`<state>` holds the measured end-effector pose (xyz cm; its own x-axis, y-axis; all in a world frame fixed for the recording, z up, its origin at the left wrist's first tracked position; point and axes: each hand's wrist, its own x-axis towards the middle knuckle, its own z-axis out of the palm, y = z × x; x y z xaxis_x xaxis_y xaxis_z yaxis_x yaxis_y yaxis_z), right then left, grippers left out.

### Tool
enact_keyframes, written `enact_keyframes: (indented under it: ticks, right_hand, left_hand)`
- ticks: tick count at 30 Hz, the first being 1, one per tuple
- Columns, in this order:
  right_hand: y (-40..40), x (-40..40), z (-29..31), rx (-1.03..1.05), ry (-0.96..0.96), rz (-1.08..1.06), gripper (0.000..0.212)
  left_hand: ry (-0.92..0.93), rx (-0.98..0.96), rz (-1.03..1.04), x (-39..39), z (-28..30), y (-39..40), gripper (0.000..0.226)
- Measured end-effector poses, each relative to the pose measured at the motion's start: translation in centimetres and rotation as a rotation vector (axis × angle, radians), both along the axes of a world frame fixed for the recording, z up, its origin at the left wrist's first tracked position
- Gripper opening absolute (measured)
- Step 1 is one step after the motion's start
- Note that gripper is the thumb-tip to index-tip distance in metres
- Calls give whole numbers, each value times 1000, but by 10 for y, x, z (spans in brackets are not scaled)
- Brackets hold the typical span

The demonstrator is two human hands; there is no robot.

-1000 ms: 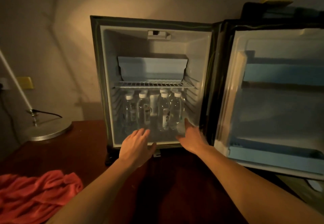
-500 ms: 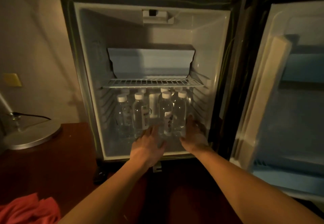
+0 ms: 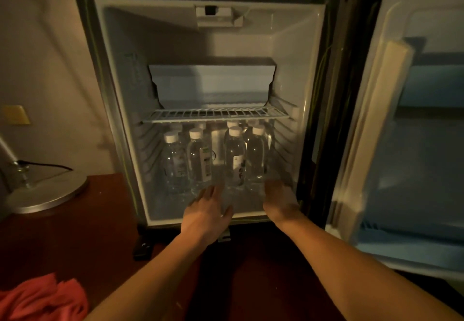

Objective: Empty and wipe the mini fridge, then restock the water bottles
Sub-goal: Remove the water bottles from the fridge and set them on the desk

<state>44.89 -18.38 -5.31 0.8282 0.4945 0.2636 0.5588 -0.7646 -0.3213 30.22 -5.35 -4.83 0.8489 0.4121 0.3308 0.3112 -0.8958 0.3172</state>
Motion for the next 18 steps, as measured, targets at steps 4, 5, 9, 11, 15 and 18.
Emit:
enact_keyframes:
  ticks: [4,5,9,11,15,18]
  right_hand:
    - [-18,-17,7,6,-36,25,23]
    - [-23,-22,9,3,-37,44,24]
    - [-48,-52,19,0,-108,78,25]
    - [-62,-69,21,31,-167,92,24]
    - [-96,-100,26,87,-205,127,22]
    - [-127,-115,31,140,-240,133,20]
  left_hand:
    - [-23,59,-3,-15,1,-6,56]
    - [-19,66,-6,-19,2,-9,55]
    - [-21,106,-35,-34,6,-27,56]
    - [-28,147,-58,-41,9,-41,58]
    - [-80,238,-112,-54,16,-75,54]
    - [-108,299,-167,-63,21,-100,46]
